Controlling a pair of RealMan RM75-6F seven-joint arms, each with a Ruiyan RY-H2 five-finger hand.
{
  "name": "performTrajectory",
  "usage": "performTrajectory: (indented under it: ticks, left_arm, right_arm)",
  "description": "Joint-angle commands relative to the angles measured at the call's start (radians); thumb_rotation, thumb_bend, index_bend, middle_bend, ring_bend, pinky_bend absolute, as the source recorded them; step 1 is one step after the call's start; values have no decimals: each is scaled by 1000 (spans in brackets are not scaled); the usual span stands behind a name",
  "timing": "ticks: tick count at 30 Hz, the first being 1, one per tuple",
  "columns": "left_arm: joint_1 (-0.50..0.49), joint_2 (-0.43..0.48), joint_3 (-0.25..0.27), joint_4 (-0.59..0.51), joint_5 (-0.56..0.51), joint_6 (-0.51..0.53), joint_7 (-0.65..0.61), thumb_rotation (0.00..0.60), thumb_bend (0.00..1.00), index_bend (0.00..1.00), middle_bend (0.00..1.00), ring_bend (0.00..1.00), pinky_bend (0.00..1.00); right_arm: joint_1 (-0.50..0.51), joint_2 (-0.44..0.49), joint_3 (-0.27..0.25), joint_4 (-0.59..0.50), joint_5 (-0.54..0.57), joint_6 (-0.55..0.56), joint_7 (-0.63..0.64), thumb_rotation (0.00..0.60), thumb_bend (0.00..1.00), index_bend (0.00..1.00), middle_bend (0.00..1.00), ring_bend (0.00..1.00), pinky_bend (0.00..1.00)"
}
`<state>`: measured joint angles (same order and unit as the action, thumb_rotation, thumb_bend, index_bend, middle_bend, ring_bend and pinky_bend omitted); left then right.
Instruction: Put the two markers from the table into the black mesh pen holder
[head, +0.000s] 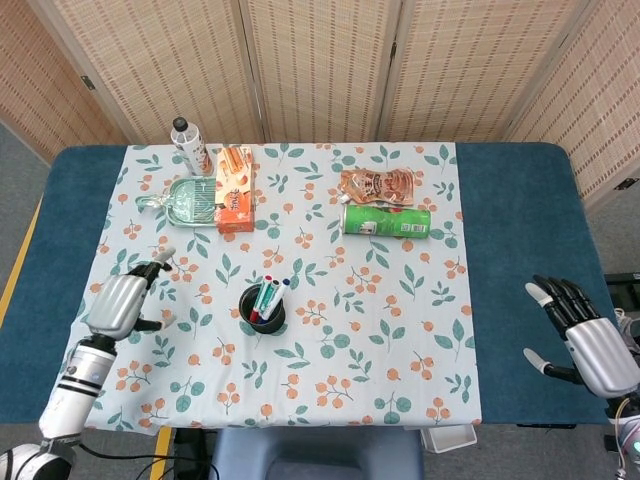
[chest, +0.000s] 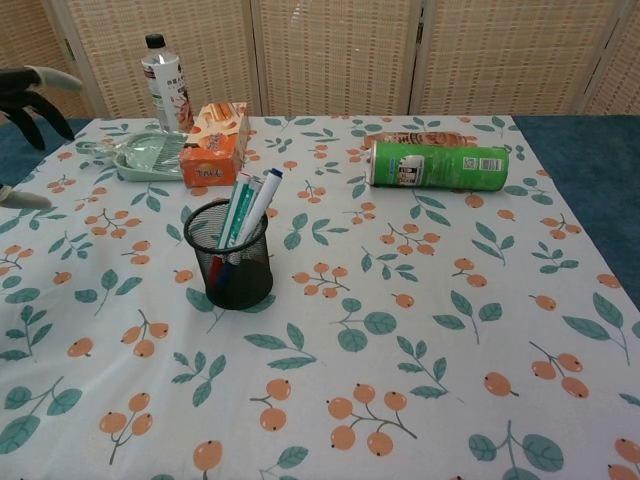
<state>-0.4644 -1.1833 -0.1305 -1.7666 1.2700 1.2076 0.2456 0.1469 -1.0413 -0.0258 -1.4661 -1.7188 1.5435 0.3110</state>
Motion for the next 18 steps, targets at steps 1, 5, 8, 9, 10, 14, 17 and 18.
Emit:
performTrajectory:
  ticks: [1,5,8,9,10,14,17,18]
  left_arm:
    - [127,116,144,-12,89,161,343,600,168,0,7,51,374]
    - [209,109,192,35,150,264,380,600,168,0,0,6,351]
    - [299,104,234,71,172,350,331,600,166,0,0,0,344]
    - [334,107,245,81,163,376,292,600,164,0,0,0,342]
    - [357,113,250,89,153,391,266,600,161,0,0,0,339]
    - [414,156,251,97,132,430,181,600,159,0,0,0,337]
    - [432,188,249,82,157,457,169,600,159,0,0,0,336]
    - [438,195,247,72,169,467,166,600,159,0,0,0,336]
  right_arm:
    - [5,-8,3,-19,14,-20,-37,600,249,0,0,0,0]
    - [3,-13,8,-30,29,-28,-70,600,250,0,0,0,0]
    - [2,-15,13,-32,44,-36,-82,600,250,0,0,0,0]
    - [2,-16,15,-33,53,-41,-86,600,250,0,0,0,0]
    - [1,-16,17,-34,61,-45,-90,600,250,0,0,0,0]
    - [-9,-23,33,-48,109,-51,-139,600,251,0,0,0,0]
    - [-33,-32,53,-74,173,-39,-222,600,251,0,0,0,0]
    - [-47,-40,65,-83,205,-26,-269,600,252,0,0,0,0]
